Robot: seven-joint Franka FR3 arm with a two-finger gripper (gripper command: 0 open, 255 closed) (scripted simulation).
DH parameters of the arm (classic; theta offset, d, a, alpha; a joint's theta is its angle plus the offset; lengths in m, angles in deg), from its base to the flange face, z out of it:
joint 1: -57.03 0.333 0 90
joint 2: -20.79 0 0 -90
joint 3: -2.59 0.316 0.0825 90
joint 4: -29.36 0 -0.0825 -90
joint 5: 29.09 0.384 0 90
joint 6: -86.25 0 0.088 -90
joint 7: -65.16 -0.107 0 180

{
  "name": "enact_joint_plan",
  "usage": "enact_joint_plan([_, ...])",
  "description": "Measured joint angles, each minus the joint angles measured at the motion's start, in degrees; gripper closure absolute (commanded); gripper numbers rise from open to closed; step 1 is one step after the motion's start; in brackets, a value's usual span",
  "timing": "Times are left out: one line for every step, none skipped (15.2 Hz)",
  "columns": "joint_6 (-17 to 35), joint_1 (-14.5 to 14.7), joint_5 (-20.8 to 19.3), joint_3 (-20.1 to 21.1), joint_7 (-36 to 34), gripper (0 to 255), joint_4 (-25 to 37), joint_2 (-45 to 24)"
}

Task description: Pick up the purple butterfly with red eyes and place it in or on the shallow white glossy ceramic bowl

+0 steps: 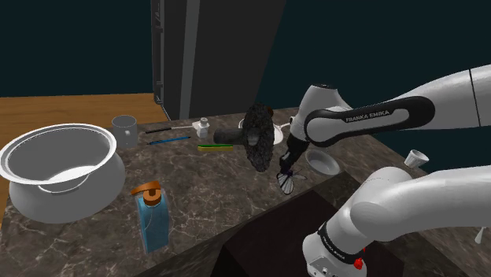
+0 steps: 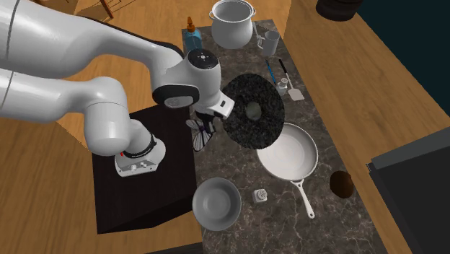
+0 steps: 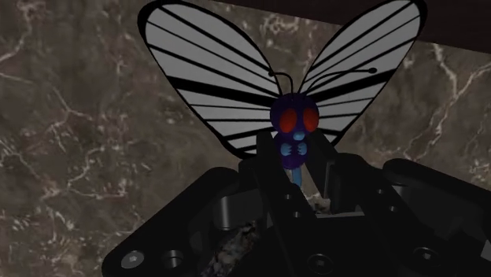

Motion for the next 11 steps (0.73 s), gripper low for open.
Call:
enact_joint_plan([-1.4,0.0,0.1,0.1,0.0,255,0.4,1.0])
enact_joint_plan([-2.5,0.1,0.2,0.3,-0.1,255,0.8,1.7])
enact_joint_plan([-3.9,0.0,0.3,0.4,-0.1,255,1.2,2.7])
enact_joint_plan([-5.0,0.0,0.3,0.5,0.0,255,1.6,3.4])
enact_joint_plan([-6.2,0.1,0.5,0.6,-0.1,255,2.2,4.0])
enact_joint_plan([-7.2,0.1,0.6,0.7,-0.1,255,2.6,4.6])
enact_joint_plan([-8.2,0.2,0.7,0.8,-0.2,255,3.2,4.9])
enact_joint_plan([-9.2,0.1,0.7,0.8,0.0,255,3.7,5.5])
enact_joint_plan([-10.0,0.1,0.7,0.9,0.0,255,4.1,5.9])
enact_joint_plan([-11.1,0.2,0.9,1.1,-0.1,255,4.7,6.4])
enact_joint_plan([-11.6,-0.4,0.4,0.5,0.6,255,5.0,6.6])
